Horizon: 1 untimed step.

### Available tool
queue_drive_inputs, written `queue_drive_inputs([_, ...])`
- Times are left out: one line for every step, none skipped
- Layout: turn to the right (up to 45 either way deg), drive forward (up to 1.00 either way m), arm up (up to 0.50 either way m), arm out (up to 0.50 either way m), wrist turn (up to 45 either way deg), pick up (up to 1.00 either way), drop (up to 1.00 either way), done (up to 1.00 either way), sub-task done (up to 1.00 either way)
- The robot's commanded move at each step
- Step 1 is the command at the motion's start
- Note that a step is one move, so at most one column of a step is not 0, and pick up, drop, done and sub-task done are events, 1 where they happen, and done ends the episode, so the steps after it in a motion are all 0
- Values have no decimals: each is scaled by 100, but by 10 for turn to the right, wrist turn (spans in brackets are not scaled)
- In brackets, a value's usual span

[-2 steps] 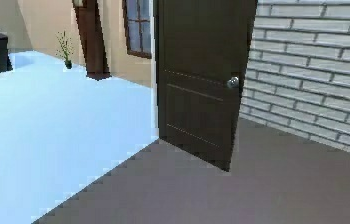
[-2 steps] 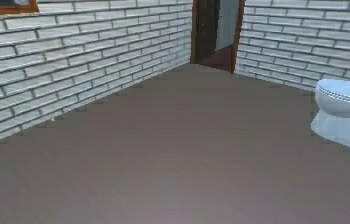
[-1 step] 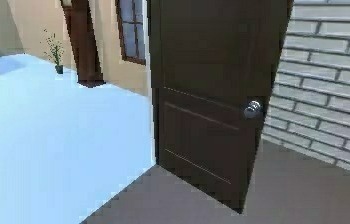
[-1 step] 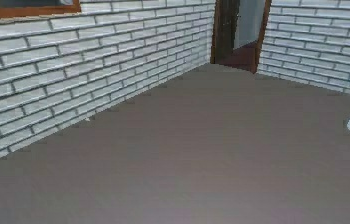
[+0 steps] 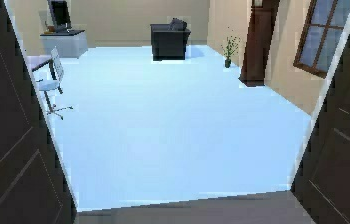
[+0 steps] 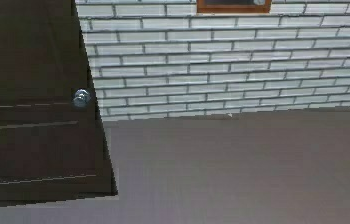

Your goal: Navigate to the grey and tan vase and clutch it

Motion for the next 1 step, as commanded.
queue_drive_inputs([-60, 0, 0, 0, 0, 0, 0, 0, 0])
